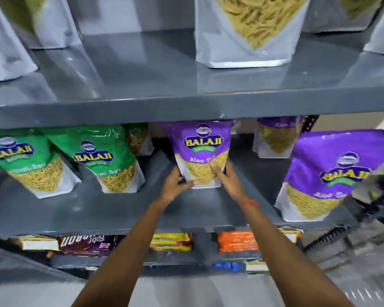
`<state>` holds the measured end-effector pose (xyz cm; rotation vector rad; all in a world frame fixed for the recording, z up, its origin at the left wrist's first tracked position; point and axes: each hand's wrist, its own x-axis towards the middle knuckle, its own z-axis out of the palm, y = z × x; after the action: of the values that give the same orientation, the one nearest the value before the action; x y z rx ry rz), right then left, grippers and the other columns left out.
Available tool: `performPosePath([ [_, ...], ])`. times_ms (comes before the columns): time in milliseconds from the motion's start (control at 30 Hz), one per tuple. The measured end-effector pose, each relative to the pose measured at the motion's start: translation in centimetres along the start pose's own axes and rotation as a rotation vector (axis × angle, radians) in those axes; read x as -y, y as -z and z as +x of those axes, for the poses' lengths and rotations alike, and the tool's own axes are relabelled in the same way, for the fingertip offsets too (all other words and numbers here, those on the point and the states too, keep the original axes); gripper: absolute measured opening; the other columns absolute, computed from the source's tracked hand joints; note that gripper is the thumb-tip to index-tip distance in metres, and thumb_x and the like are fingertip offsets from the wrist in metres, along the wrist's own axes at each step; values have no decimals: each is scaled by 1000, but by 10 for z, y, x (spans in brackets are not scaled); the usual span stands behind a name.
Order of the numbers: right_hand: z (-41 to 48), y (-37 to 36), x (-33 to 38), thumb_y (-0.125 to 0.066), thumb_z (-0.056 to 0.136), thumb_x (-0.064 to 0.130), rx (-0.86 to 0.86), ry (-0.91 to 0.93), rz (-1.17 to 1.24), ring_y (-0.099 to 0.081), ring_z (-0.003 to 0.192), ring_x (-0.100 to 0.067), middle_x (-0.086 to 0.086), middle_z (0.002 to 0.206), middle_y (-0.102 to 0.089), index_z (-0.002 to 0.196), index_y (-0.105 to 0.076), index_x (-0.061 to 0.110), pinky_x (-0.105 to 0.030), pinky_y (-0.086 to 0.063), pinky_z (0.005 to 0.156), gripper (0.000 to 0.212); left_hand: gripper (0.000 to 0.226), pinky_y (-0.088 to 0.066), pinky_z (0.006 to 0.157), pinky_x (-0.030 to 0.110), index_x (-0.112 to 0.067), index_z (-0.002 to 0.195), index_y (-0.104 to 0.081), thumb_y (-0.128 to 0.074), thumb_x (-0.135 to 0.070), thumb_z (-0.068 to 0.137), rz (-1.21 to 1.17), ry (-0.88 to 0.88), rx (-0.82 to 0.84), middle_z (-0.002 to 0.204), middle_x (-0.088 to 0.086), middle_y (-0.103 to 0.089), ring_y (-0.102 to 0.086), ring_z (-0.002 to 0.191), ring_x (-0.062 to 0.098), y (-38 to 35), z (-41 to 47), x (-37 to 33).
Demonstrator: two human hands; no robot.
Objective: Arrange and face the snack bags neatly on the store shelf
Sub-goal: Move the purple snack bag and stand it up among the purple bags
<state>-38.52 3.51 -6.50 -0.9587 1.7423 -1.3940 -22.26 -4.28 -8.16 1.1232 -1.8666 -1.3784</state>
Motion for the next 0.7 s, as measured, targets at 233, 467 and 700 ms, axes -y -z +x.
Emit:
performPosePath([
  [233,-41,6,-5,-52,88,46,102,-67,31,-51,103,12,13,119,-57,126,-45,23,-13,-41,85,45,76,-54,91,37,-29,120,-47,-85,-42,55,-43,84,121,120,0,-65,-64,107,17,6,-19,20],
  [467,-95,18,-19,-50,84,47,147,-94,83,-52,101,15,21,114,-56,126,-44,26,-2,-47,72,47,59,-47,69,3,-24,113,-49,-83,-21,65,-14,20,11,105,-11,-64,-61,92,1,-14,-84,27],
  [700,-108,21,-11,-50,85,46,169,-82,155,-55,105,5,11,118,-59,119,-48,28,-8,-50,72,39,64,-52,78,17,-20,117,-48,-83,-27,64,-9,36,25,110,-4,-63,-62,99,12,-13,-96,12],
])
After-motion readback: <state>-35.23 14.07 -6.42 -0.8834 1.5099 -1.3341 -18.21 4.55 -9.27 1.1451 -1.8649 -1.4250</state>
